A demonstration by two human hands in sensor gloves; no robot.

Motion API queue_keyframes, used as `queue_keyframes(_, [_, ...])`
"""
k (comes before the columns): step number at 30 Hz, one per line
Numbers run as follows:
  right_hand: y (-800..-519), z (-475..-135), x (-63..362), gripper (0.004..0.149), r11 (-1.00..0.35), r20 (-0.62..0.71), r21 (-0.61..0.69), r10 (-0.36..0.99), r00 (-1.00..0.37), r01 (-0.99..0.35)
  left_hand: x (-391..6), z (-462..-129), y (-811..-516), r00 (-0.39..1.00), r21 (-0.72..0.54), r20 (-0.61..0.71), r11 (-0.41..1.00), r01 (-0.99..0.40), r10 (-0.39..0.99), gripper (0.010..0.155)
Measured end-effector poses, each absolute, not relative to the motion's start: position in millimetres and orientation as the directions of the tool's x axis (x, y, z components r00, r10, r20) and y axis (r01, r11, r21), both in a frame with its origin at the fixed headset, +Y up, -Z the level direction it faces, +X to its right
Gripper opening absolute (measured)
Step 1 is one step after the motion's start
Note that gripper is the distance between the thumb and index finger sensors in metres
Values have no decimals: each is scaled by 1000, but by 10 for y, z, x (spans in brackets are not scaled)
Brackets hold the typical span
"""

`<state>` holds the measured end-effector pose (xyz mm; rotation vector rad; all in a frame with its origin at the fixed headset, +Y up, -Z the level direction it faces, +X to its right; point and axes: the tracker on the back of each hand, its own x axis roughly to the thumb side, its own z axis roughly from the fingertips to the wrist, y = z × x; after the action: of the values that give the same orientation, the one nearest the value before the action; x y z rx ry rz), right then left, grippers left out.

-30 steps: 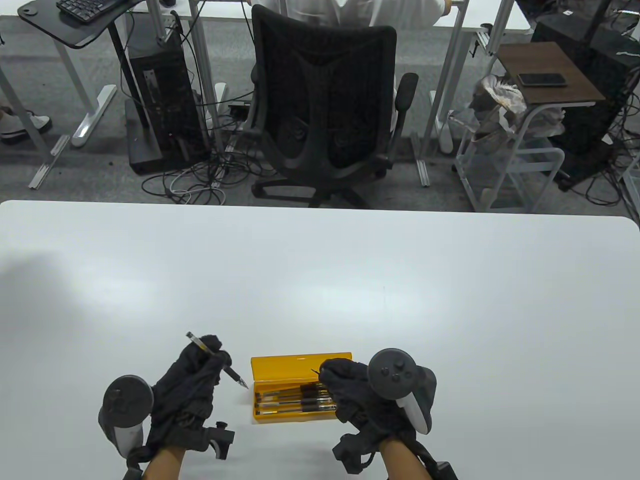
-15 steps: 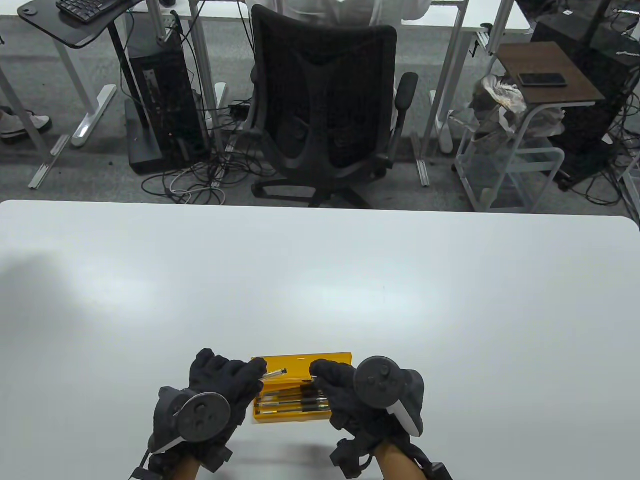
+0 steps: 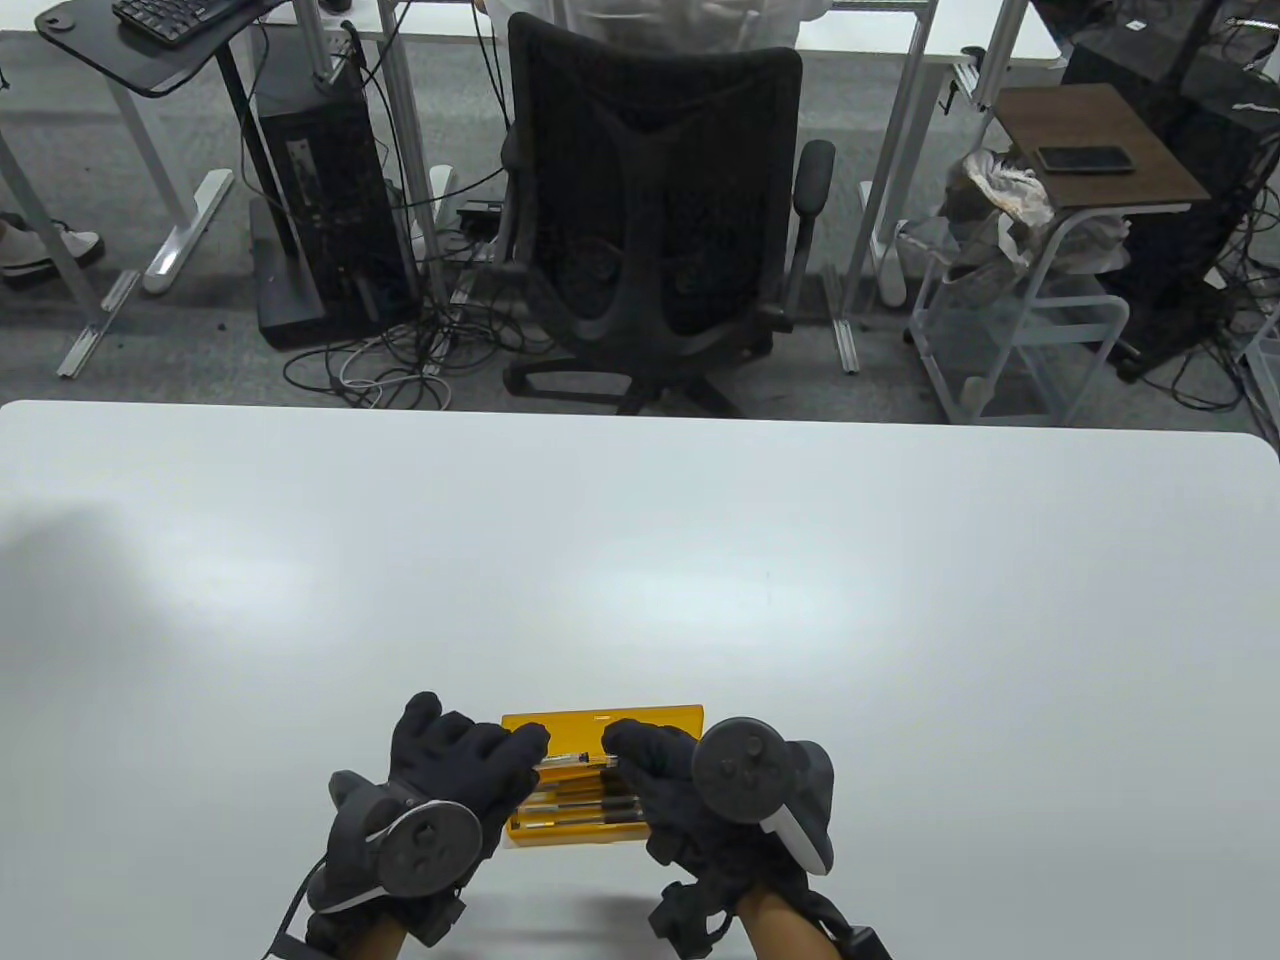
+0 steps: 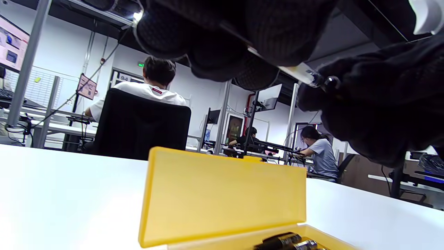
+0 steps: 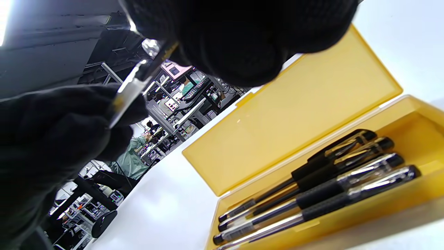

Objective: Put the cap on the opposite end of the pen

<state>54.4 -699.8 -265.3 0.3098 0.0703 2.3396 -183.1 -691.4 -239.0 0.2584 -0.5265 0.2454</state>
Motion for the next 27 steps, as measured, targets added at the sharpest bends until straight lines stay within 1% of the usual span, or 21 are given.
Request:
queue_keyframes(3, [-7018,-2646,521,46,-731,212,154,681,-701,-664,-1804,-2388,-6913,833,173,528,940,-295,164,48])
queue_keyframes(7, [-7039,-2637,479,46,-716,218,191,698,-682,-672,-1780,-2375,-6916,825,167,544,944,-283,151,47])
queue_keyframes(9, [-7040,-2627,468,46,-733,226,183,679,-698,-655,-1775,-2369,-6911,828,182,548,949,-257,119,47])
queue_keyframes(13, [-7029,-2612,416,46,-781,246,187,625,-741,-596,-1730,-2350,-6923,819,172,560,950,-260,122,46])
queue_keyframes(15, [-7013,-2585,373,46,-819,289,161,572,-767,-550,-1699,-2334,-6917,819,205,570,954,-218,65,46])
queue_keyframes(17, [-7022,-2559,340,47,-835,310,164,549,-776,-525,-1683,-2322,-6915,817,214,574,954,-208,50,46])
queue_keyframes(19, [-7039,-2541,338,47,-831,314,161,554,-771,-532,-1684,-2302,-6906,816,231,578,954,-190,22,46])
queue_keyframes(21, [-7040,-2530,346,48,-825,312,186,565,-764,-534,-1697,-2282,-6907,812,235,583,954,-189,17,46])
queue_keyframes(22, [-7029,-2526,338,47,-835,310,192,551,-775,-516,-1699,-2274,-6913,811,237,585,952,-192,17,46])
queue_keyframes(24, [-7030,-2519,297,47,-888,312,223,456,-834,-402,-1668,-2275,-6924,809,236,587,957,-168,-3,45])
queue_keyframes(25, [-7054,-2513,277,47,-917,327,189,397,-858,-352,-1648,-2278,-6936,808,245,589,958,-149,-25,45])
queue_keyframes(27, [-7096,-2528,263,47,-933,344,188,356,-869,-307,-1637,-2302,-6967,810,226,586,965,-136,-24,45])
